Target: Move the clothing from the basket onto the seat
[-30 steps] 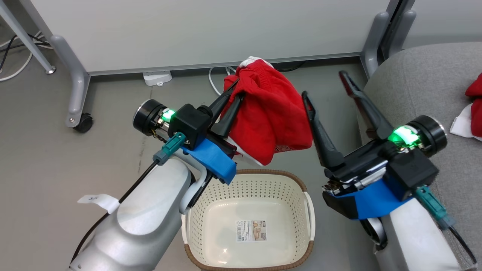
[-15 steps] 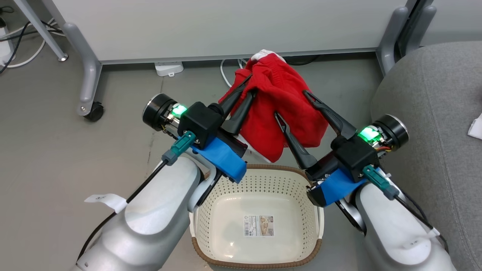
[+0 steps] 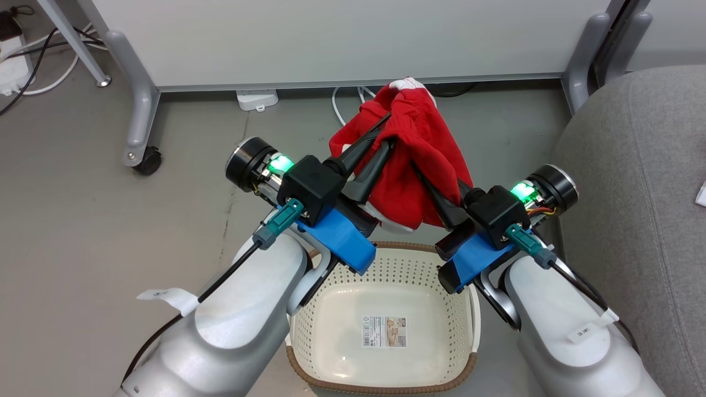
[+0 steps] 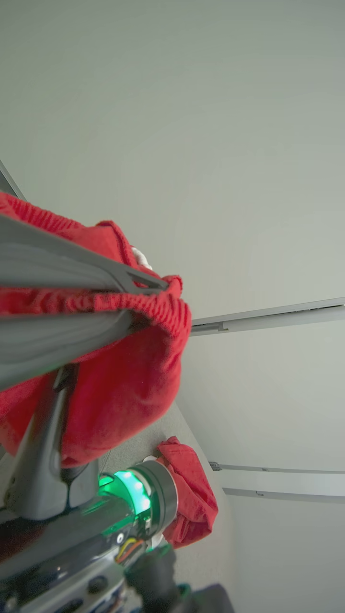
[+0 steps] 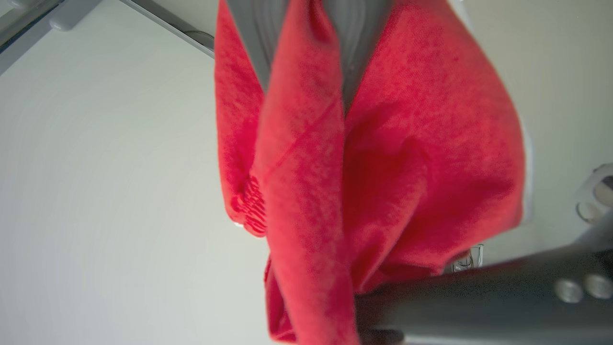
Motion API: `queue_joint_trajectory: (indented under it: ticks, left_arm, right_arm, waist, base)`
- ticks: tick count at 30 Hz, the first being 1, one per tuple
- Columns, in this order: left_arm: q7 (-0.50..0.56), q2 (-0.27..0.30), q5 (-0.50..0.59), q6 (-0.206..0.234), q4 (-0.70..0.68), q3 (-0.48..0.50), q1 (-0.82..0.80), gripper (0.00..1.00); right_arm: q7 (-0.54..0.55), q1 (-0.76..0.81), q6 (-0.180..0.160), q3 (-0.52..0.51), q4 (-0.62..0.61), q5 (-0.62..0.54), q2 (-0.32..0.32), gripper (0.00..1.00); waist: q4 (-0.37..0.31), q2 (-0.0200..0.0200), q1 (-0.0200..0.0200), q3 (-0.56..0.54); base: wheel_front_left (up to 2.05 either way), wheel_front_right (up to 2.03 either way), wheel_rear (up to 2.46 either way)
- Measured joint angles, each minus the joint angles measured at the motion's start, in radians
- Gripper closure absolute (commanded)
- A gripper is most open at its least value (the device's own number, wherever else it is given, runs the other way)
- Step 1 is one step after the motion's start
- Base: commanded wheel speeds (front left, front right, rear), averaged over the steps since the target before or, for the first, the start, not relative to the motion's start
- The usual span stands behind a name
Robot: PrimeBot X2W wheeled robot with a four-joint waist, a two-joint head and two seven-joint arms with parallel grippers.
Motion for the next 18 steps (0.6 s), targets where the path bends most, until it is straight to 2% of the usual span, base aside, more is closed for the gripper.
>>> queue_joint_trajectory:
  ticks: [18]
  left_arm:
    - [0.000, -0.001, 0.001, -0.004, 0.005, 0.000, 0.007, 1.00]
  right_arm:
    - [0.000, 0.008, 0.000, -0.016, -0.001, 0.011, 0.012, 1.00]
  waist:
    - [-0.007, 0.0000, 0.0000, -0.009]
  base:
    - [0.00, 0.00, 0.00]
